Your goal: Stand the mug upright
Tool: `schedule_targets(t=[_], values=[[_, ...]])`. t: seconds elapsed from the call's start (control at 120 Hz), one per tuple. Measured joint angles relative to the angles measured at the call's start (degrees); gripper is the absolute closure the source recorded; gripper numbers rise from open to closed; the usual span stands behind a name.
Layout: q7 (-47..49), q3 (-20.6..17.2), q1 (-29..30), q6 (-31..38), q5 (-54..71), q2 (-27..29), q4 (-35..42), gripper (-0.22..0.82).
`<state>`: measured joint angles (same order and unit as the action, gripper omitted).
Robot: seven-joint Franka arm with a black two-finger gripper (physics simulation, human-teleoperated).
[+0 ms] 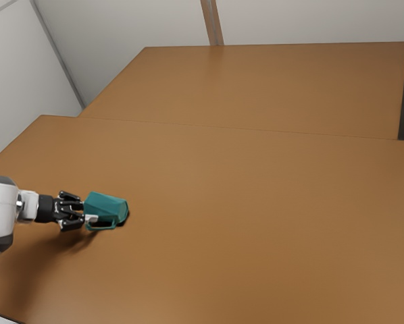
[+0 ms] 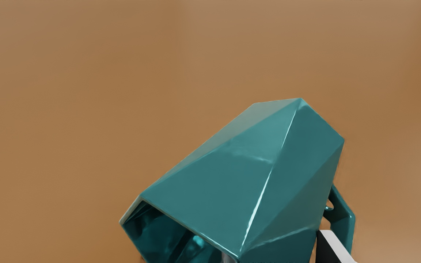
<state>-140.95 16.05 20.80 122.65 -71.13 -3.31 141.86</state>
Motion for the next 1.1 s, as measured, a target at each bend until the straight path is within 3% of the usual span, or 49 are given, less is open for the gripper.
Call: schedule_targets(t=[0.342,0.692,0.842,0.958,1.1], values=[[-0.9,-1.6,-0.1,1.3,-0.1,0.5,-2.1,0.73],[-0.2,-3.7,0.9,3.8,1.8,4.1,-3.8,0.78],[6.7,-6.1,1.2,5.5,17.5,6.0,-10.1,0.79],[18.8,-6.3,-6.4,5.1,37.2,11.5,-10.7,0.79],[38.6,-6.5,-11.6,1.2,55.8,15.8,-10.0,0.79]])
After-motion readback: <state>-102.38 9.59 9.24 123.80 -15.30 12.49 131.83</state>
